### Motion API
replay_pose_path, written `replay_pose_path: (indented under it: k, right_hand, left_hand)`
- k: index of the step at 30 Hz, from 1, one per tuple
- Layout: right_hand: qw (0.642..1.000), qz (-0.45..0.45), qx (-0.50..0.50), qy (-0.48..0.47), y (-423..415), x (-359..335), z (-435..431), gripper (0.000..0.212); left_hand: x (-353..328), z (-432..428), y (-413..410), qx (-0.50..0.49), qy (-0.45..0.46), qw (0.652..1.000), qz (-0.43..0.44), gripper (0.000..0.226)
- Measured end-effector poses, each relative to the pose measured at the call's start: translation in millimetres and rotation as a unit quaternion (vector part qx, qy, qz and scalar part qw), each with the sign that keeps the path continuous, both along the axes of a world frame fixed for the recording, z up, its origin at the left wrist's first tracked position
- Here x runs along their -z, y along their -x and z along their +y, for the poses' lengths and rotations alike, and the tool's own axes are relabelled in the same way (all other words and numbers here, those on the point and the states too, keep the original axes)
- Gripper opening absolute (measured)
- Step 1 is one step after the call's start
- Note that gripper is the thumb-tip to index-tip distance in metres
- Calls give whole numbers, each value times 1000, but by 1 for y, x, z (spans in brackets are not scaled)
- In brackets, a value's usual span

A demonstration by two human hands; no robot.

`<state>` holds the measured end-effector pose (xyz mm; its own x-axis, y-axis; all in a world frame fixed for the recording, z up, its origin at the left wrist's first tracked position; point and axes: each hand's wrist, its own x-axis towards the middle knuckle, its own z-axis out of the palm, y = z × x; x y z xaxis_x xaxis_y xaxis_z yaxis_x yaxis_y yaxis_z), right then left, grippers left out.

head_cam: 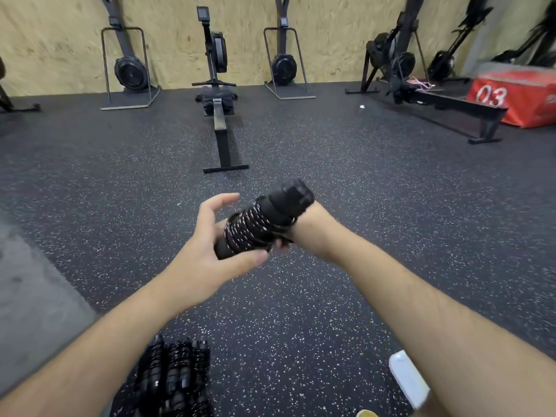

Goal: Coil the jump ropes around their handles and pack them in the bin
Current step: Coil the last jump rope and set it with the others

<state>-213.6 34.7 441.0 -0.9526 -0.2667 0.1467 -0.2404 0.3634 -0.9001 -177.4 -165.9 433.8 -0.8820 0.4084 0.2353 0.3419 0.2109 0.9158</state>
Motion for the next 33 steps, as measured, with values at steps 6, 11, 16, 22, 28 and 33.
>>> replay_pose_path:
  k: [6,11,16,22,28,33]
  right_hand:
    - [995,-83,26,53,-10,12,-28,34]
    - [995,-88,8,-34,-24,16,-51,29]
    - [994,60,39,-79,-36,17,-61,34]
    - [984,166,6,-60,-43,13,-56,46]
    - [967,228,-25,-114,-38,13,-45,70]
    - [955,289,15,-67,-30,12,-39,57]
  left_hand:
    - [14,6,11,-118,-29,993,2,41]
    - [14,3,20,-217,-111,968,-60,50]
    - [8,5,24,-201,-224,944,-132,46]
    - [4,7,21,-199,-247,936,-155,42]
    - [2,9,19,-188,-273,931,-154,42]
    - [2,12,13,-171,-255,946,-100,39]
